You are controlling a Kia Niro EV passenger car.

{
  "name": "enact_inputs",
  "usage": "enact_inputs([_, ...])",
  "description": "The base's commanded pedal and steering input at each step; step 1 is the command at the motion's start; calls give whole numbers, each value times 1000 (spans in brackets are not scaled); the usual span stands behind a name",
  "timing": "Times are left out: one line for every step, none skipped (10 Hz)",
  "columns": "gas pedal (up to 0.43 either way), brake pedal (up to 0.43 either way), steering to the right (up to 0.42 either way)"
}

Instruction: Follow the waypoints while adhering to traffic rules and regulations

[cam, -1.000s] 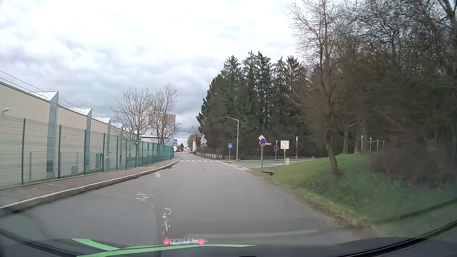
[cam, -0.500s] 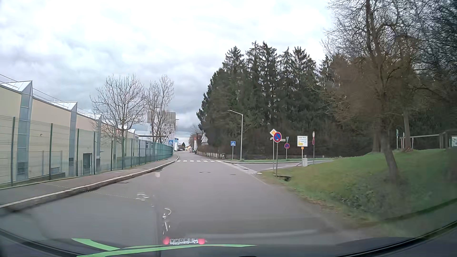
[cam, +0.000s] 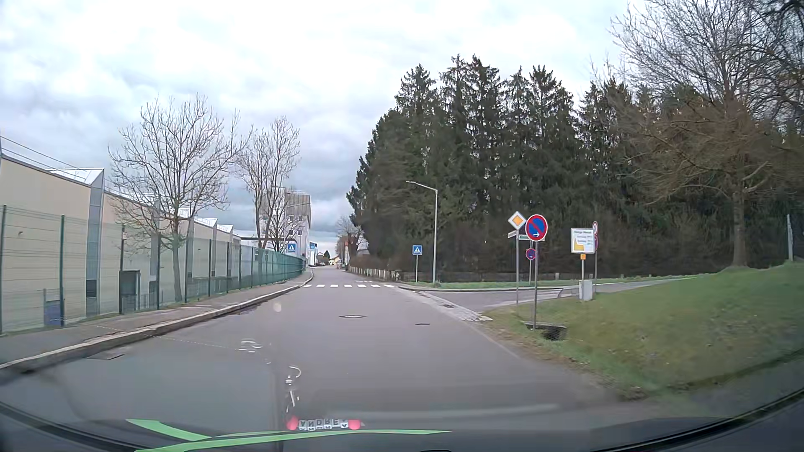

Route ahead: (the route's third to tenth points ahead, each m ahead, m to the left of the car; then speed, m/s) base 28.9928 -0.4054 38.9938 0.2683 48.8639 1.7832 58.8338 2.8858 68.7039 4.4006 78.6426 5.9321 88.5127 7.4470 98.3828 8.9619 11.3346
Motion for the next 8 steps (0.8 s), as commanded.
enact_inputs([87, 0, -10])
enact_inputs([87, 0, -11])
enact_inputs([87, 0, -11])
enact_inputs([87, 0, -12])
enact_inputs([87, 0, -12])
enact_inputs([98, 0, -12])
enact_inputs([98, 0, -13])
enact_inputs([98, 0, -14])
